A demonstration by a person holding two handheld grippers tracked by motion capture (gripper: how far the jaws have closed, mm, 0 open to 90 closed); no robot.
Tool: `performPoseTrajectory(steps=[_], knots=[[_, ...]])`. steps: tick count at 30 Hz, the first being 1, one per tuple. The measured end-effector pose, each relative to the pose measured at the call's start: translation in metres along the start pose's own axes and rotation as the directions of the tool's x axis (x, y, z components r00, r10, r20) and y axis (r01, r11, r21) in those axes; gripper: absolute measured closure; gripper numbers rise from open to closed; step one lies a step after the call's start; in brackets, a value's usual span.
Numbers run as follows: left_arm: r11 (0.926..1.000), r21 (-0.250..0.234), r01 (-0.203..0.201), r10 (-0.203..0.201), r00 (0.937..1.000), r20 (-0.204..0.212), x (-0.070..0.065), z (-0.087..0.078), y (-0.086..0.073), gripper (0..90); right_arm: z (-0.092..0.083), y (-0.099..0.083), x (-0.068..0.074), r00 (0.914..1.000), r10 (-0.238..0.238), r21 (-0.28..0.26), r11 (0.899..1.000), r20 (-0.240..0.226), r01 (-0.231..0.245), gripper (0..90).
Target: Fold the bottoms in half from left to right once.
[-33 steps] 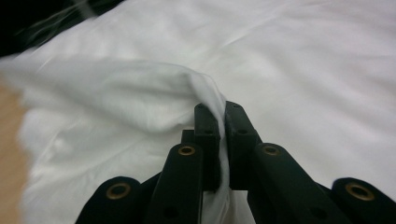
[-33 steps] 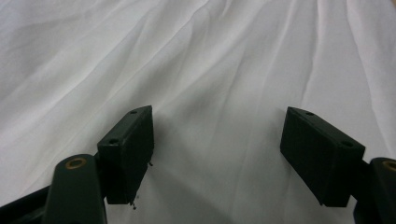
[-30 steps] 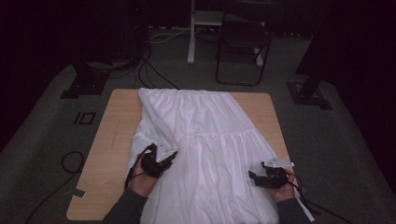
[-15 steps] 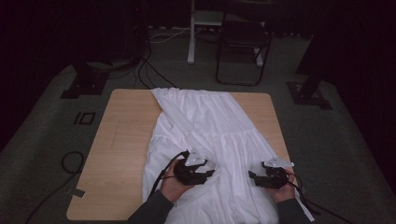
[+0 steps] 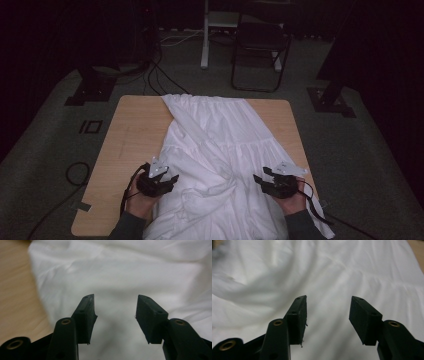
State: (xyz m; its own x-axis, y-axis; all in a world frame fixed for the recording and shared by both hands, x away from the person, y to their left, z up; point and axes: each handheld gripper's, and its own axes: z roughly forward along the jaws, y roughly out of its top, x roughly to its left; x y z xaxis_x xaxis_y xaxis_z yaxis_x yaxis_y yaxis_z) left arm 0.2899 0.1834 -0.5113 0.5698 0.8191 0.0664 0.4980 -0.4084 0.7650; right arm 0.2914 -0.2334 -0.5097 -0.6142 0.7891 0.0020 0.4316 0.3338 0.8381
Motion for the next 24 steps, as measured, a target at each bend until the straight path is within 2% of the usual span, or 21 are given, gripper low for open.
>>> performPoseTrajectory(steps=[3,10,14,18,20,21,22,23,24], knots=[[0.9995,0.019,0.026,-0.026,0.9991,-0.034,0.009,0.002,-0.011,48.4,0.008,0.016,0.014,0.9992,-0.027,-0.007,1.000,-0.028,0.027,46.1],[0.9941,0.053,0.094,-0.090,0.9933,-0.072,0.024,0.011,-0.026,45.0,0.033,0.041,0.040,0.9932,-0.064,-0.026,0.998,-0.097,0.062,43.1],[0.9908,0.081,0.108,-0.101,0.9914,-0.083,0.025,0.018,-0.030,40.4,0.046,0.045,0.049,0.9916,-0.077,-0.009,0.997,-0.104,0.076,39.7],[0.9875,0.099,0.123,-0.117,0.9910,-0.066,0.025,0.024,-0.034,39.7,0.061,0.038,0.051,0.9922,-0.072,0.049,0.996,-0.102,0.078,40.9],[0.9857,0.108,0.130,-0.127,0.9914,-0.031,0.024,0.029,-0.036,42.3,0.064,0.033,0.050,0.9894,-0.069,0.071,0.994,-0.128,0.078,48.3],[0.9880,0.105,0.114,-0.111,0.9934,-0.026,0.023,0.029,-0.036,44.1,0.065,0.030,0.049,0.9870,-0.064,0.082,0.994,-0.147,0.077,60.8],[0.9895,0.108,0.096,-0.095,0.9954,-0.009,0.023,0.029,-0.035,53.8,0.065,0.028,0.048,0.9838,-0.063,0.083,0.993,-0.168,0.078,73.5],[0.9889,0.104,0.107,-0.108,0.9940,0.013,0.023,0.027,-0.034,69.9,0.064,0.026,0.047,0.9816,-0.061,0.077,0.994,-0.181,0.076,82.9],[0.9884,0.088,0.123,-0.126,0.9918,0.024,0.025,0.025,-0.033,80.9,0.063,0.026,0.045,0.9812,-0.060,0.071,0.995,-0.183,0.074,88.4]])
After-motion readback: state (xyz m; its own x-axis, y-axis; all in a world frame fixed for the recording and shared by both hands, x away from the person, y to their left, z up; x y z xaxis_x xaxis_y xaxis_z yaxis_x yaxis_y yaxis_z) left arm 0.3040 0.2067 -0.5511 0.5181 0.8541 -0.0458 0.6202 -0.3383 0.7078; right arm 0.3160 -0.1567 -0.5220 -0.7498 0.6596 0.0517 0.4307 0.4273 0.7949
